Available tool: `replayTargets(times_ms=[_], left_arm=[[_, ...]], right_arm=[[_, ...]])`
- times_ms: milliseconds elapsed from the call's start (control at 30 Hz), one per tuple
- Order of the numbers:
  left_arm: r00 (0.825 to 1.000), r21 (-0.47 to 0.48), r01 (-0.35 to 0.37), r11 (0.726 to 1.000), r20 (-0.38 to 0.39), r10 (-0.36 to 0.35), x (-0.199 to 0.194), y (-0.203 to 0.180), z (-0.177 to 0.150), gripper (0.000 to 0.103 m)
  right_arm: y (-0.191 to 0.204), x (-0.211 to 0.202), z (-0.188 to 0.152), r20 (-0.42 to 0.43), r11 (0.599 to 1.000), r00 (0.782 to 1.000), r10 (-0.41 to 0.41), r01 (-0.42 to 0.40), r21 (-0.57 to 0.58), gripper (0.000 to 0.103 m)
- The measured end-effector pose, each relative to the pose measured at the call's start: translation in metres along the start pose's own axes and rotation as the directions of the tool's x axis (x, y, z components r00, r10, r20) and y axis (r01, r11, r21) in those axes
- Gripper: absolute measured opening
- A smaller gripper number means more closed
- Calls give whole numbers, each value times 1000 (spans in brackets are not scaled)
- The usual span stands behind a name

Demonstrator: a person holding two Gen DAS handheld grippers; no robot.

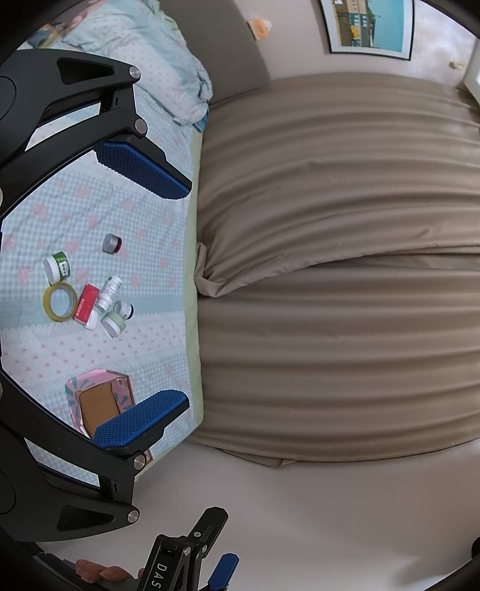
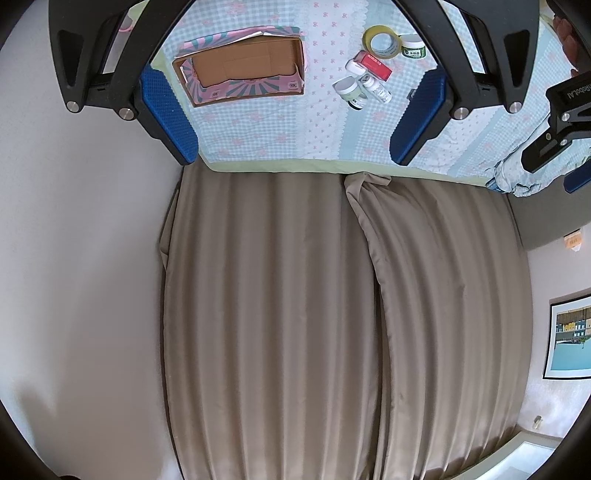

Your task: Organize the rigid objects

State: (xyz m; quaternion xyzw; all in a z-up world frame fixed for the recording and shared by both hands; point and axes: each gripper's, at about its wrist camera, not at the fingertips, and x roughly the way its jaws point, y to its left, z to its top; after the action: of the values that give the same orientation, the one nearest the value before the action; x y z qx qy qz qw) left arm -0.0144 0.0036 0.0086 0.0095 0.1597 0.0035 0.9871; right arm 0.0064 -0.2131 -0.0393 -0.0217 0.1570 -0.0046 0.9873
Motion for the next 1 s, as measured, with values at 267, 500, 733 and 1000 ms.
replayTargets(times_ms=[267,500,733,1000], left_arm=[[1000,-2,0,1000,2,0,0,-1,-1,103],[1000,-3,1,1000,0,-1,1,0,-2,103],[999,-8,-7,1000,-31,7,7,1,1,103],[987,-44,-52,998,-155,45,40,22,-12,103]], right_arm=[[0,0,-1,0,1000,1000,1,-1,2,103],[0,2,0,-1,1000,1000,2,-2,1,103],[3,3,-1,-9,1000,1000,5,-5,-1,103],[10,29,-2,-86,997,994,71,-73,-22,103]])
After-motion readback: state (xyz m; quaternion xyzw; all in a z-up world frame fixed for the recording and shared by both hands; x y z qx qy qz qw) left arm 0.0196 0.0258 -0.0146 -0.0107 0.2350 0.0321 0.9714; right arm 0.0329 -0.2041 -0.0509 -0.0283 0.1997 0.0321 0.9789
